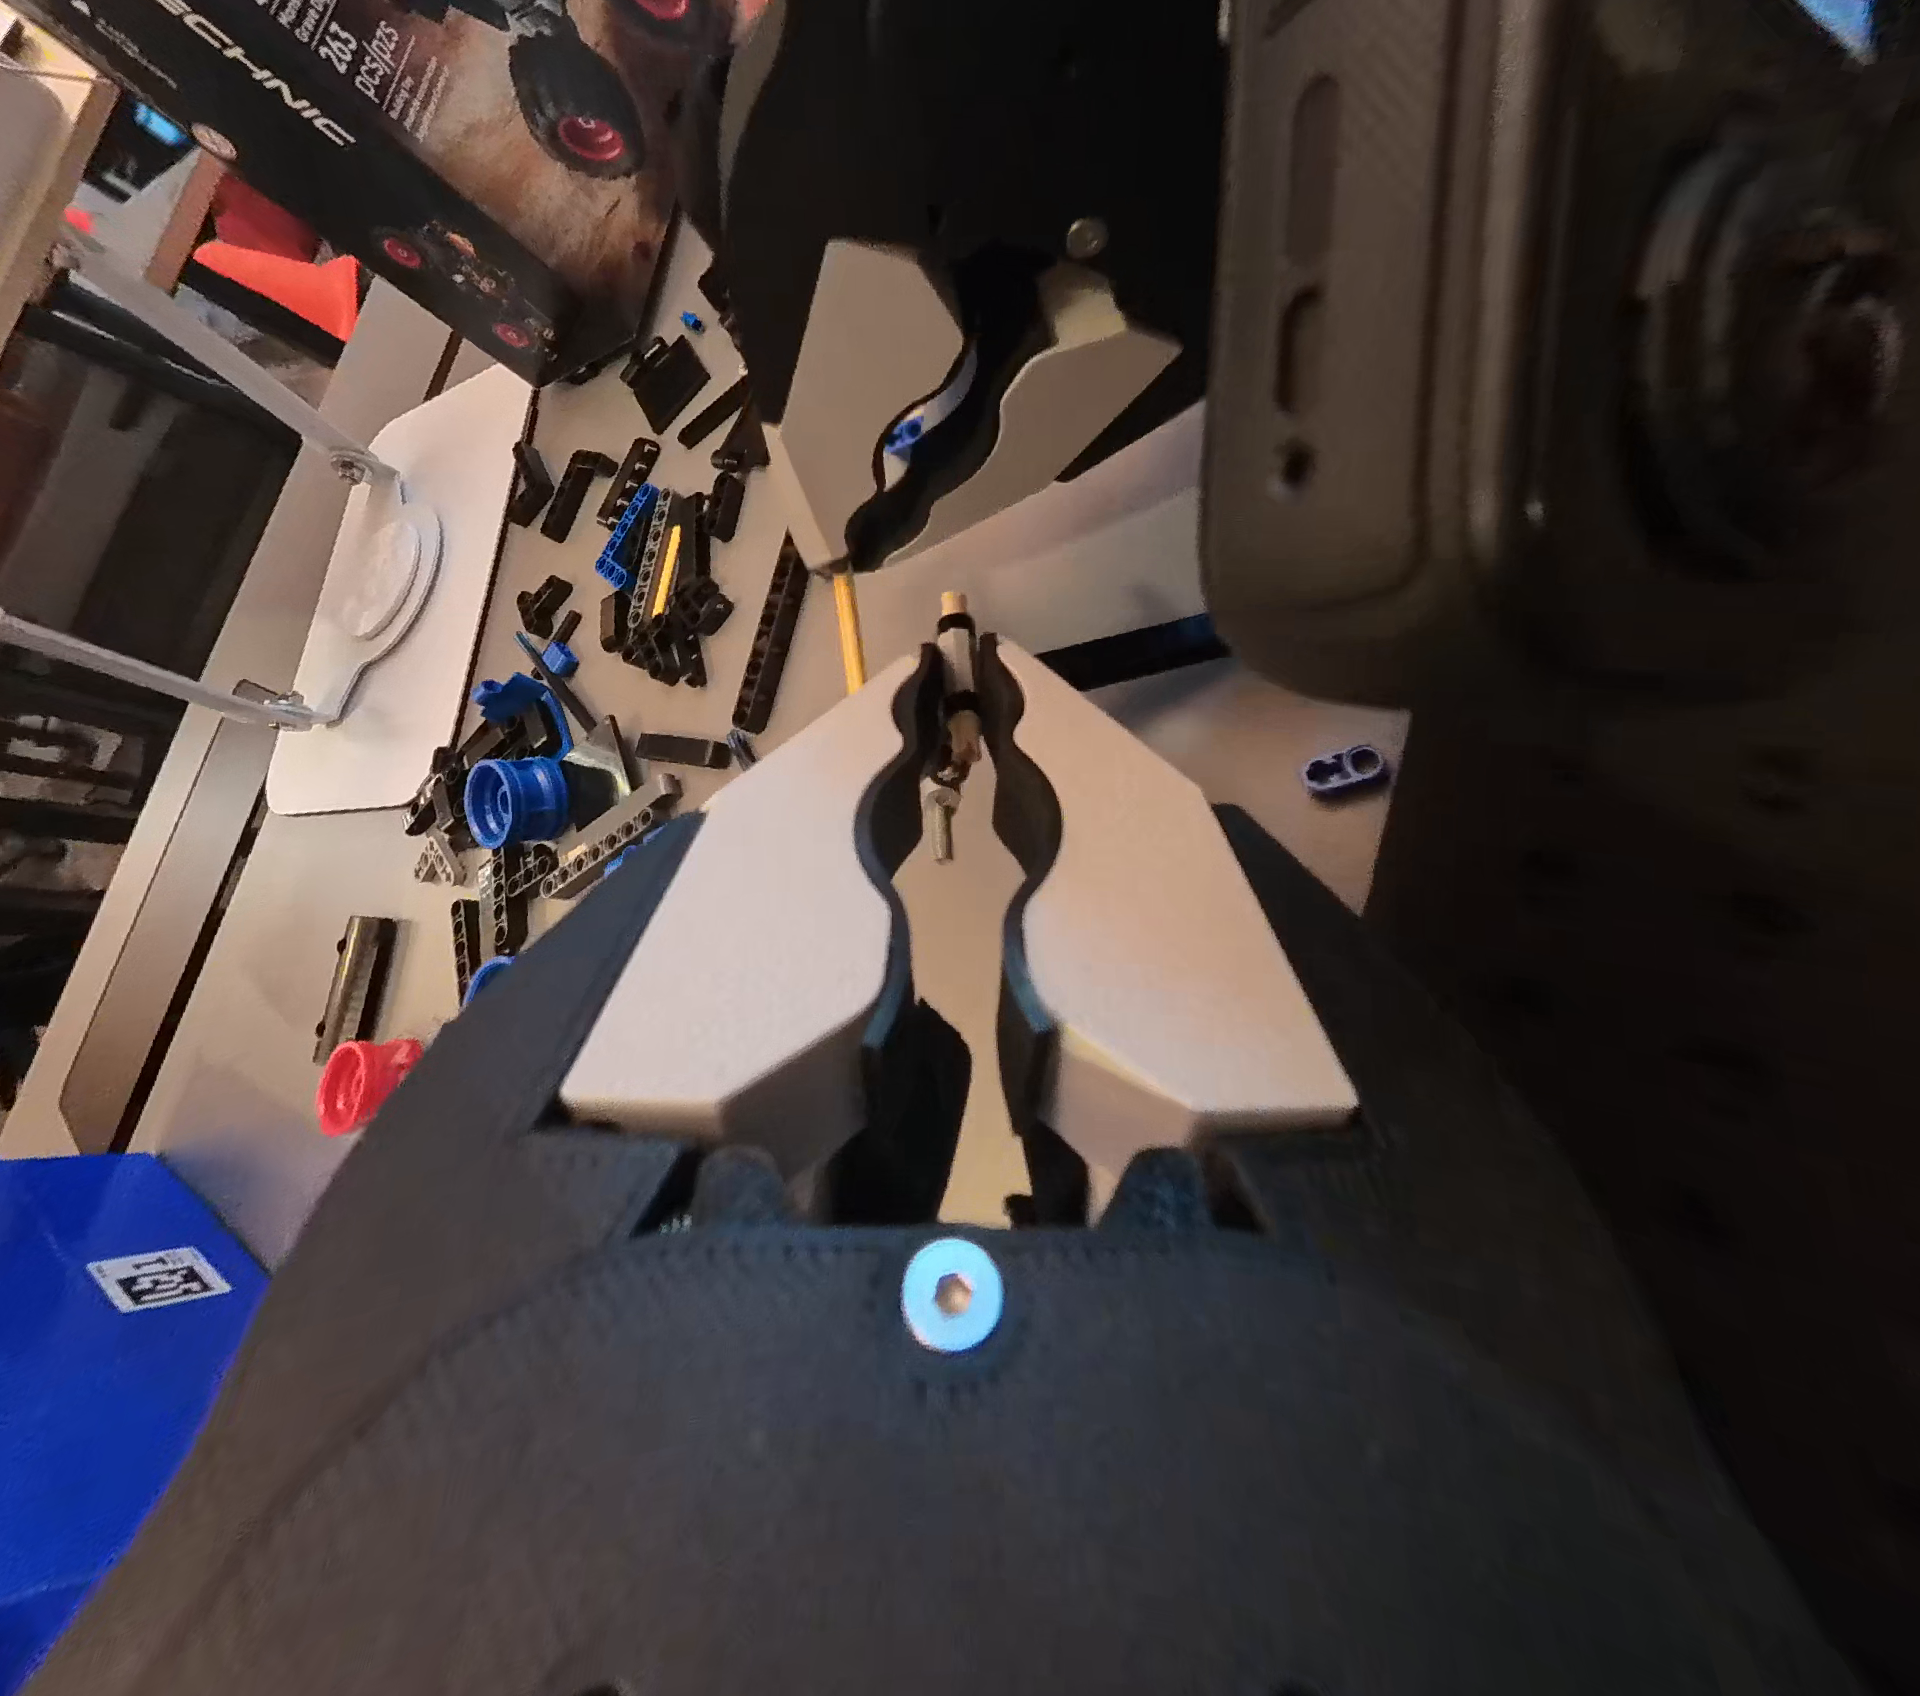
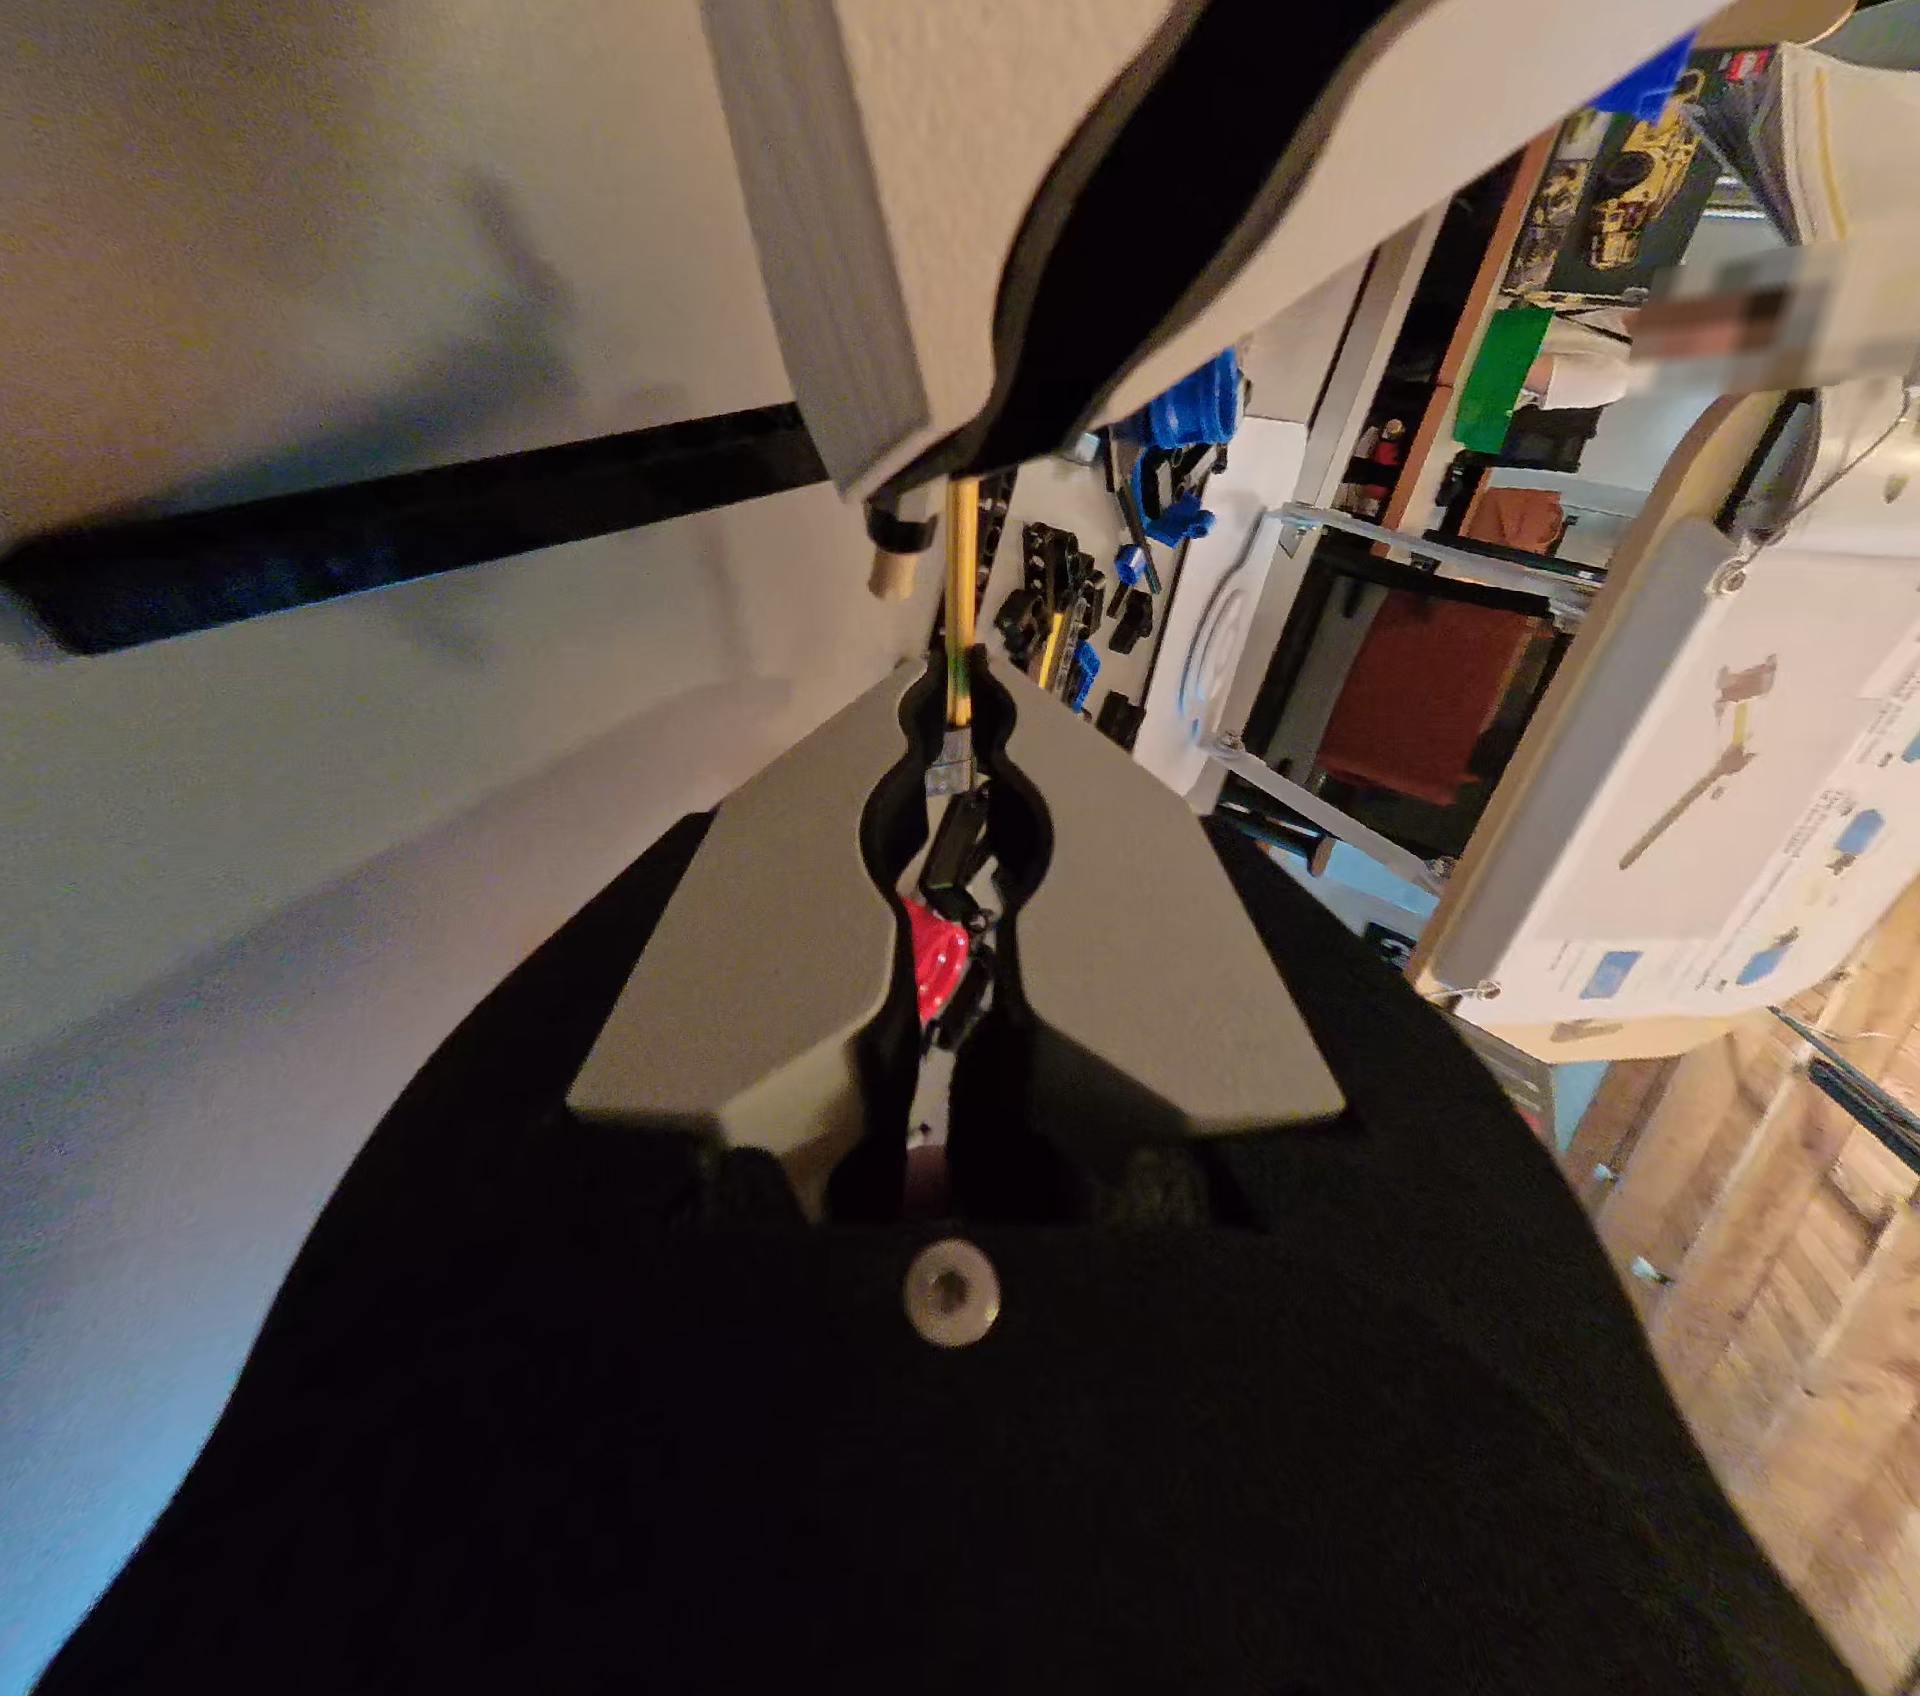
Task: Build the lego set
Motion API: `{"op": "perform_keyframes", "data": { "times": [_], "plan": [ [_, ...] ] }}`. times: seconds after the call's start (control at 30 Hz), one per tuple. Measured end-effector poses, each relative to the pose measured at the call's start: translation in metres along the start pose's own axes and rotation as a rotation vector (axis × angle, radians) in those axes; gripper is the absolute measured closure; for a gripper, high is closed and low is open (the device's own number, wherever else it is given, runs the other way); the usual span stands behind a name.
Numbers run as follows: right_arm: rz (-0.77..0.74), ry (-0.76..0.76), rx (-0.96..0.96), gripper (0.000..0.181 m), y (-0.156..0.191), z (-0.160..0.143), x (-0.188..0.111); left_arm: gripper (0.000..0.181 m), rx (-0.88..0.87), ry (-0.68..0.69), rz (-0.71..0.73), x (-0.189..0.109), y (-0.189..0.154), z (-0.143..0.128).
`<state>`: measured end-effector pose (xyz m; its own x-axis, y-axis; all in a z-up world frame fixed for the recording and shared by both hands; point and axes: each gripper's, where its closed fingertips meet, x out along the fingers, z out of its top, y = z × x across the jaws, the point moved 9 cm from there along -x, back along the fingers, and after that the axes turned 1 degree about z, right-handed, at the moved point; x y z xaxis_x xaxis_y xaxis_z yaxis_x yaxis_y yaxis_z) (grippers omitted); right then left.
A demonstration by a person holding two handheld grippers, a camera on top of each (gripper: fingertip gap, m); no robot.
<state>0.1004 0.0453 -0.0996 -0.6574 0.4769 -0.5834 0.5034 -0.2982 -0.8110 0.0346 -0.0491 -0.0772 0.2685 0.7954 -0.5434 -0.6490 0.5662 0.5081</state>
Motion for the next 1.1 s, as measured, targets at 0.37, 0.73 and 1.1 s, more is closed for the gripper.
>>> {"op": "perform_keyframes", "data": {
  "times": [0.37, 0.73, 1.1],
  "plan": [
    [0.120, -0.168, 0.168, 0.179, 0.003, 0.000, 0.005, 0.176, -0.002, -0.103, -0.030, -0.007, -0.002, -0.011],
    [0.147, -0.267, 0.250, 0.179, 0.005, 0.006, 0.005, 0.176, 0.026, -0.155, -0.049, -0.010, -0.007, -0.013],
    [0.084, -0.268, 0.278, 0.179, 0.009, 0.006, 0.004, 0.119, -0.270, -0.178, -0.137, -0.037, 0.008, -0.027]
  ]
}}
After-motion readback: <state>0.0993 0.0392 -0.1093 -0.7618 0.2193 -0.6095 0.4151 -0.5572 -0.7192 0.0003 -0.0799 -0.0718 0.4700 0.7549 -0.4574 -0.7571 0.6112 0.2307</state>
